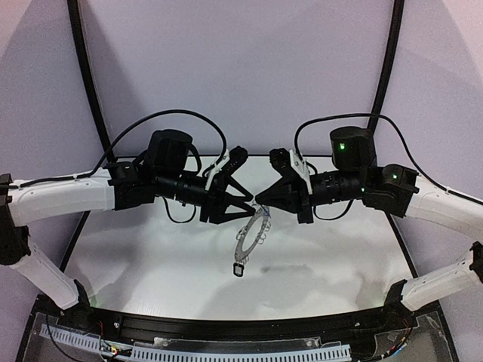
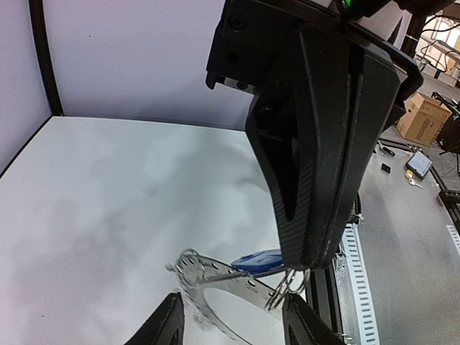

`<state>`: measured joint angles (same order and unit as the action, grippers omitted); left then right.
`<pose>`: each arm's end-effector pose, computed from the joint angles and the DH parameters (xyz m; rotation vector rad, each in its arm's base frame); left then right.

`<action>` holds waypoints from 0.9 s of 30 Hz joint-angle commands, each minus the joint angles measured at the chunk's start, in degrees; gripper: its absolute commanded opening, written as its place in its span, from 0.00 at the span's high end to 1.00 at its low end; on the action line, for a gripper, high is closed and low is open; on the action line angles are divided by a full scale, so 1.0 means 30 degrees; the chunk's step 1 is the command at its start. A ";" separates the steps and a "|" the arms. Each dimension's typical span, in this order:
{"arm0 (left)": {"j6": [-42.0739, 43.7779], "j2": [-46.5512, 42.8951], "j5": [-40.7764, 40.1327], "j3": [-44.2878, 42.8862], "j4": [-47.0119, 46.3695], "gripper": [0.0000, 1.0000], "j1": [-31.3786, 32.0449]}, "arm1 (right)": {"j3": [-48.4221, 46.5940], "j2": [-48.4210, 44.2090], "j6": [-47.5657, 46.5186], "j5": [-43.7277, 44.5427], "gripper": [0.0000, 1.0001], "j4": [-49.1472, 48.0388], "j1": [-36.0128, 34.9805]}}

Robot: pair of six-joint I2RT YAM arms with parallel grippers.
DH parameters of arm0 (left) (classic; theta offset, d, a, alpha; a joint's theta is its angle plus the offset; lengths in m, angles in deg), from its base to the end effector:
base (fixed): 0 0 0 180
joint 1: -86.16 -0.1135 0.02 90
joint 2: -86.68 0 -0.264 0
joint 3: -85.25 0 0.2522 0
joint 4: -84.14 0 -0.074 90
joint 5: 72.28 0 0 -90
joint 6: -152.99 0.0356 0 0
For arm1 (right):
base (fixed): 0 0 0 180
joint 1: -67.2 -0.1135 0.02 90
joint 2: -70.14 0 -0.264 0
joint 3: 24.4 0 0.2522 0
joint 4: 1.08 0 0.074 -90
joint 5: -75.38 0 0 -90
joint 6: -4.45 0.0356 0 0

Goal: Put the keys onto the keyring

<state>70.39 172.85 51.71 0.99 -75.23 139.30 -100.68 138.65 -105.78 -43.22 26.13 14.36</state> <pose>0.1940 -0.2920 0.3288 1.3721 1.5344 -1.0913 0.1510 0.2274 0.3582 -1.4282 1.3432 0.8553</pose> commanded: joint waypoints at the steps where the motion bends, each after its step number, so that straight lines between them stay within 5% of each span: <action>1: 0.0583 0.0033 0.0485 -0.0642 -0.0119 0.54 -0.0038 | -0.0836 0.0188 0.0186 -0.0419 1.00 -0.0363 -0.0084; 9: 0.0771 0.0681 0.0612 -0.1581 0.0712 0.71 -0.0021 | -0.0985 0.0401 0.0385 -0.0718 1.00 -0.0617 -0.0111; 12: 0.0958 0.0732 0.0713 -0.1739 0.1039 0.97 -0.0022 | -0.1042 0.0448 0.0517 -0.0379 1.00 -0.0617 -0.0141; 27: -0.0388 -0.2157 -0.0819 0.1156 -0.1603 0.99 -0.0022 | 0.0359 -0.1105 0.0017 0.1396 1.00 0.0055 -0.0126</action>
<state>71.33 170.58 51.10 2.45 -76.04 139.30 -101.21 137.95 -105.21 -39.66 27.16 14.32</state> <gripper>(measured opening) 0.009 0.010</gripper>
